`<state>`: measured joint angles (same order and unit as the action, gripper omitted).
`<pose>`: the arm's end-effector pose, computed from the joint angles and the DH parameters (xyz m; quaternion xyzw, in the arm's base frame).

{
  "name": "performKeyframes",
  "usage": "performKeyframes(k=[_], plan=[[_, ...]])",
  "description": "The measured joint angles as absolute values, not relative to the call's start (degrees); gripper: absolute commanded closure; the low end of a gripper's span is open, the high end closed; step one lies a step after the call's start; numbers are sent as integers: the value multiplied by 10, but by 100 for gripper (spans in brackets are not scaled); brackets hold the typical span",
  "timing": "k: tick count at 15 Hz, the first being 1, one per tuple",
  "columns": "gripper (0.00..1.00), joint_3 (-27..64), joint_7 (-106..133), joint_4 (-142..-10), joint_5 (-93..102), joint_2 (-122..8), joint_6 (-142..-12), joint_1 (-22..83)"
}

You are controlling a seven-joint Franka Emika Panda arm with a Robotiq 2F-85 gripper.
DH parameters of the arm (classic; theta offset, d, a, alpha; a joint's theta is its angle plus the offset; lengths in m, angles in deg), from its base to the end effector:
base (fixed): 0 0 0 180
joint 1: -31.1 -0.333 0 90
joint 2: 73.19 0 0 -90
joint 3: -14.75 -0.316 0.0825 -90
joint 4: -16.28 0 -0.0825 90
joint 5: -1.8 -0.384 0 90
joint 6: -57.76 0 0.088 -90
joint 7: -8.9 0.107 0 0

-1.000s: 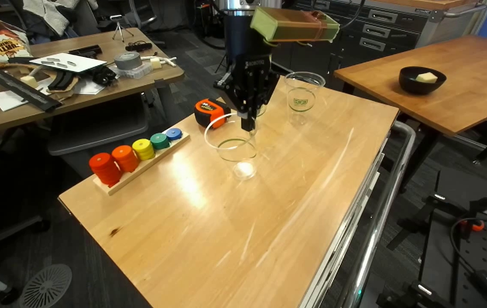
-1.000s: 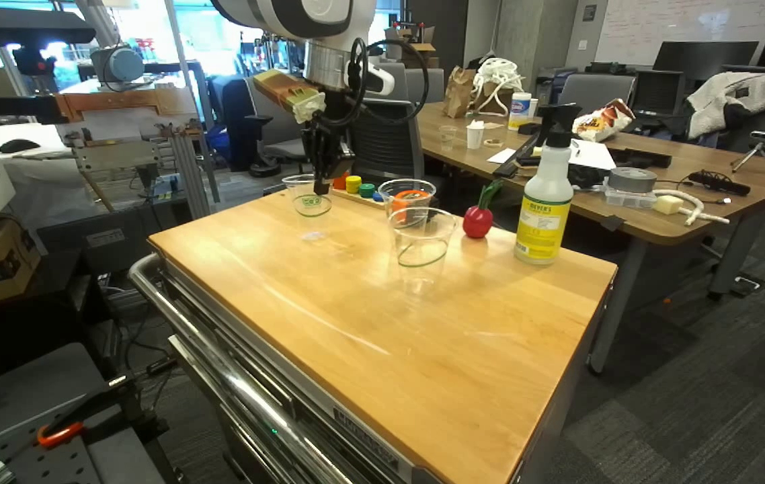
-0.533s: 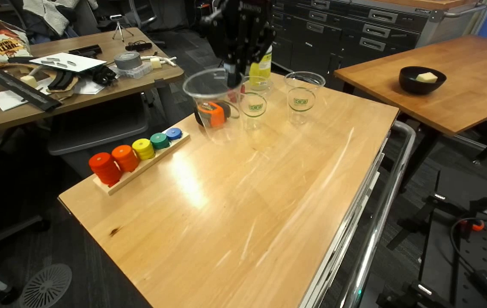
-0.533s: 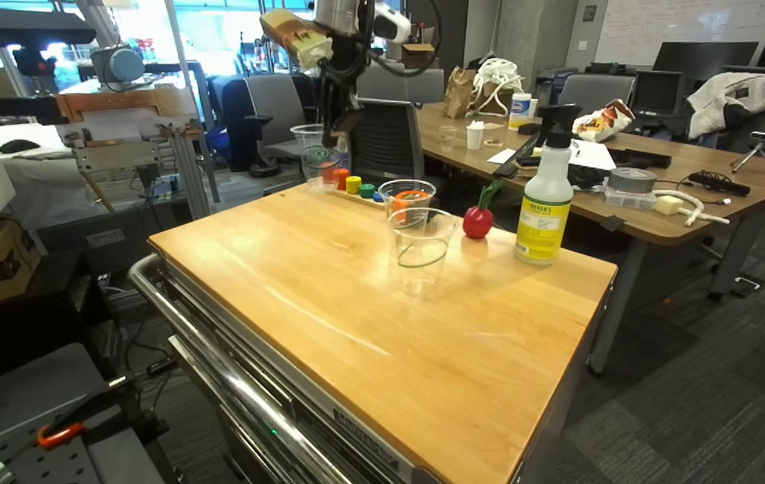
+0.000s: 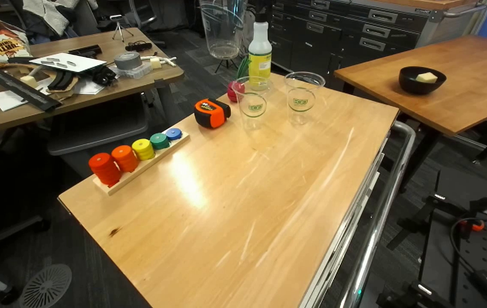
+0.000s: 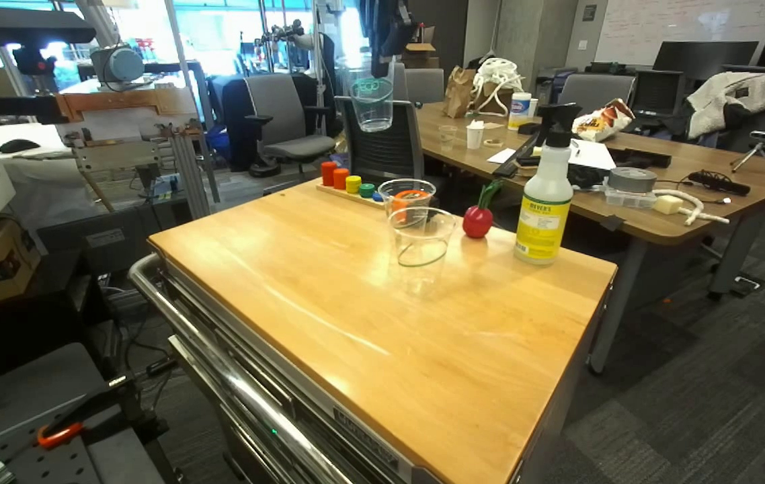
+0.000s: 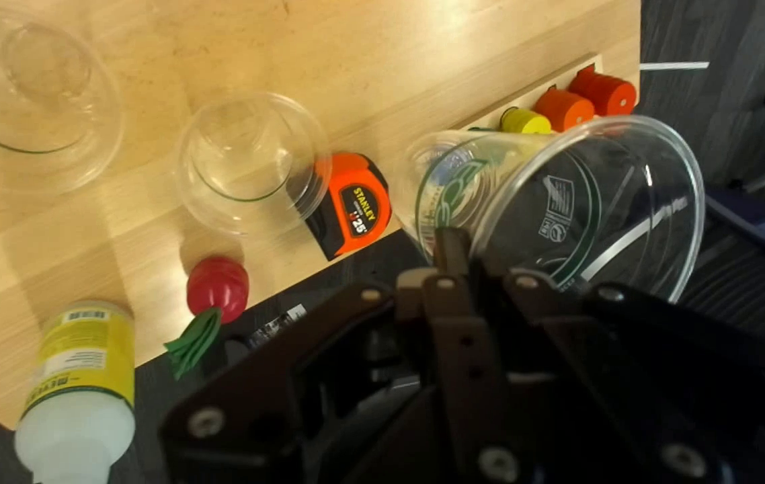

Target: Stack the plastic cups together.

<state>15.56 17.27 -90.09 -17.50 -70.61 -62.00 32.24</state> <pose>0.5942 -0.0038 0.5123 -0.9713 0.1571 -0.0842 0.1574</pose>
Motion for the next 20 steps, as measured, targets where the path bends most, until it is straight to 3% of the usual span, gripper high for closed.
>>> performKeyframes(k=[20], plan=[[99,183,173,-908,-147,-622,-618,349]])
